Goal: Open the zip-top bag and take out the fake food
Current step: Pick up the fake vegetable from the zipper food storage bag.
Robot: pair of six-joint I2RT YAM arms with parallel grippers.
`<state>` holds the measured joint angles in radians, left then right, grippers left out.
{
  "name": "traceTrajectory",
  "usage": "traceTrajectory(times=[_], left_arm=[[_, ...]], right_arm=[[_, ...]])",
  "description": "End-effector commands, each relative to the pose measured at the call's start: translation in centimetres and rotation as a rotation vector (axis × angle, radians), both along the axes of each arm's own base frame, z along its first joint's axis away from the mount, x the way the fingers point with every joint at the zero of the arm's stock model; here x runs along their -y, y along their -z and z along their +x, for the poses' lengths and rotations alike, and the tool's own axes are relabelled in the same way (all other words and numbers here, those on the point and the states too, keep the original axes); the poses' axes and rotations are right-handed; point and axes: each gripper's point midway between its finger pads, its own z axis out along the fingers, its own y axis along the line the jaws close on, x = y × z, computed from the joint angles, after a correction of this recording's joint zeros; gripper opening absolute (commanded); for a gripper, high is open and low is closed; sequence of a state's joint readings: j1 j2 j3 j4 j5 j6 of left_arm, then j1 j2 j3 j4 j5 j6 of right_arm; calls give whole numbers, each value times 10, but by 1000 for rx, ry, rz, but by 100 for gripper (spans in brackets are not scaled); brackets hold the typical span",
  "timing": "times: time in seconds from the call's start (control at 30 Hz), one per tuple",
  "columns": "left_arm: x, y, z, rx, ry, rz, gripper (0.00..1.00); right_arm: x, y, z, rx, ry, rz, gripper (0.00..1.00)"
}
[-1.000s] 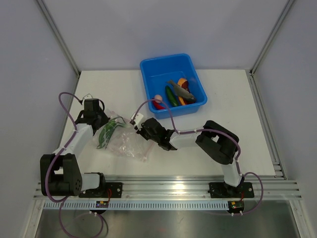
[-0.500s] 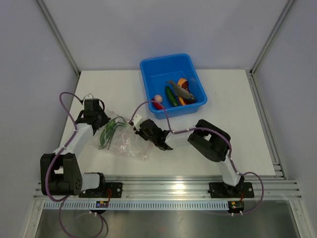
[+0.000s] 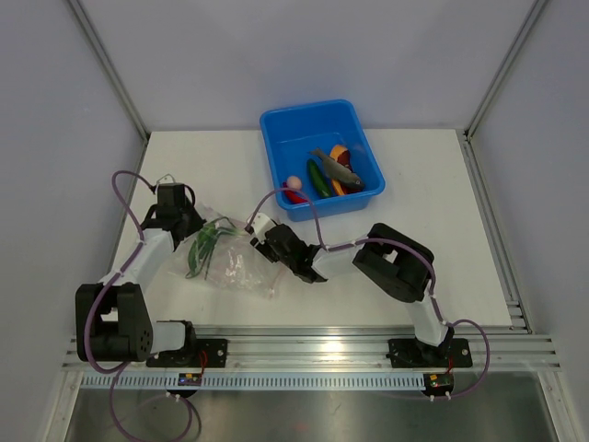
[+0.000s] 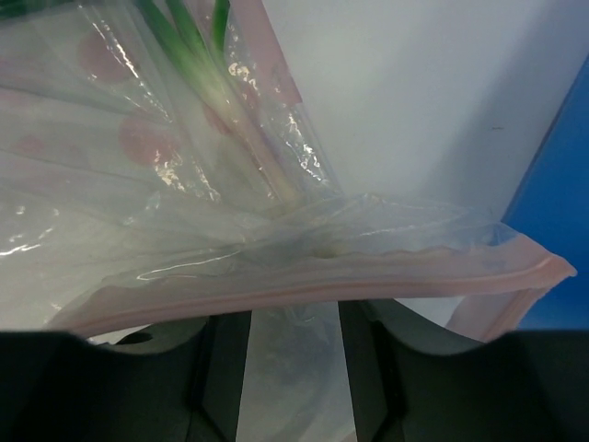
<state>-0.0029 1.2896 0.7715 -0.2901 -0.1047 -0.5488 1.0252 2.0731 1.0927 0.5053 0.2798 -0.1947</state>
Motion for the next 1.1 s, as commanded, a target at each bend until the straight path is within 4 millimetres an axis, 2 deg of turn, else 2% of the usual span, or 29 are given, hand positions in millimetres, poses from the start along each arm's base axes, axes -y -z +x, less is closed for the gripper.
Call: traceTrajectory(times=[0.0,0.27,0.4,0.53,0.63,0.8,0.93,1.07], left_arm=[[1,-16,16,58,18,4,0],[0,-16,16,59,16,8,0],[1,-16,16,54,21,9,0],[2,-15,17,53,27,9,0],[2,-15,17,52,29,10,0],[3,-15,17,53,33,8,0],[4,-15,17,52,37,6,0],[5,-15,17,52,40,5,0]], right_arm=[[-7,-47,7,97,37,105,49],[-6,-49,11,115,63,116,50],[-7,-40,14,96,96,122,55],[-7,-29,15,70,119,103,56],[-14,-20,10,24,89,101,51],[-27,-7,1,-95,40,118,50],[-27,-1,3,-96,52,116,55],[-25,-8,7,-49,49,129,59]])
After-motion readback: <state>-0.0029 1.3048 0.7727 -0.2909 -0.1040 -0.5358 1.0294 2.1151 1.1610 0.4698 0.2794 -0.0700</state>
